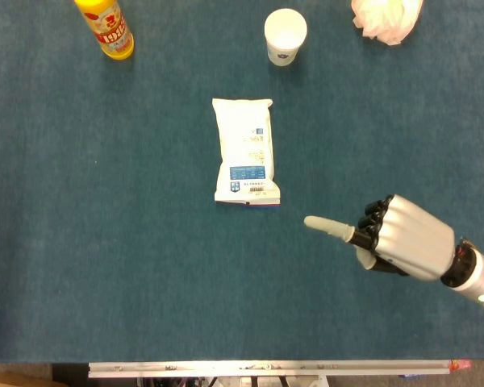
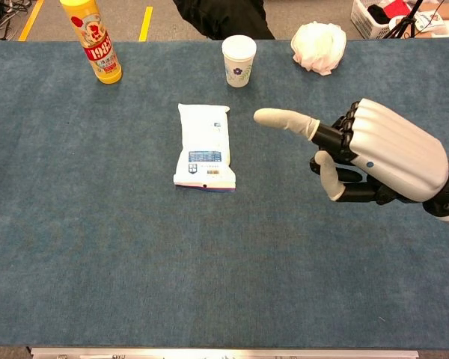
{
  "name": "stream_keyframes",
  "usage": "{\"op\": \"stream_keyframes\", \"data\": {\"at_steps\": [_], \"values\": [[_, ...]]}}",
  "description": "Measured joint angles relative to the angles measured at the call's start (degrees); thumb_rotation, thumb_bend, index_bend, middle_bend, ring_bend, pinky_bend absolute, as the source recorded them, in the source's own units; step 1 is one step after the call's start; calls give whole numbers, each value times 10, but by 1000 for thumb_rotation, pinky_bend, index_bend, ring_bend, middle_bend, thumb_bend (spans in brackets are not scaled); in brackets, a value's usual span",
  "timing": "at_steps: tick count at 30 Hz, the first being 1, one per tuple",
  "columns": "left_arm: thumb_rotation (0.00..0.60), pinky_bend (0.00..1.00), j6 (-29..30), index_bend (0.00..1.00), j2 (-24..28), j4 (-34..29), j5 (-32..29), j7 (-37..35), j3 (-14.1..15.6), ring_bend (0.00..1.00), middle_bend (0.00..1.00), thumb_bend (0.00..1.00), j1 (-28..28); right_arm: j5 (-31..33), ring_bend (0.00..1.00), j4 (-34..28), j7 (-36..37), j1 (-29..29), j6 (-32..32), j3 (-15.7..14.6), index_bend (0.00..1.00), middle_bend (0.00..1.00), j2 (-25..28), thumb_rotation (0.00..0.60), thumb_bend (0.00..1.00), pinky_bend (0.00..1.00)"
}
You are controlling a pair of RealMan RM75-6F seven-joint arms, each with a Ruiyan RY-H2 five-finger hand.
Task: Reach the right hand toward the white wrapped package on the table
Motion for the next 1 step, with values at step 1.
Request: {"op": "stream_keyframes", "data": {"at_steps": [1], "values": [[600,67,-1,234,0,0,0,1,0,137,248,472,-1,2,1000,0,-1,-1,2,0,0,1000,1,600,924,1000]]}}
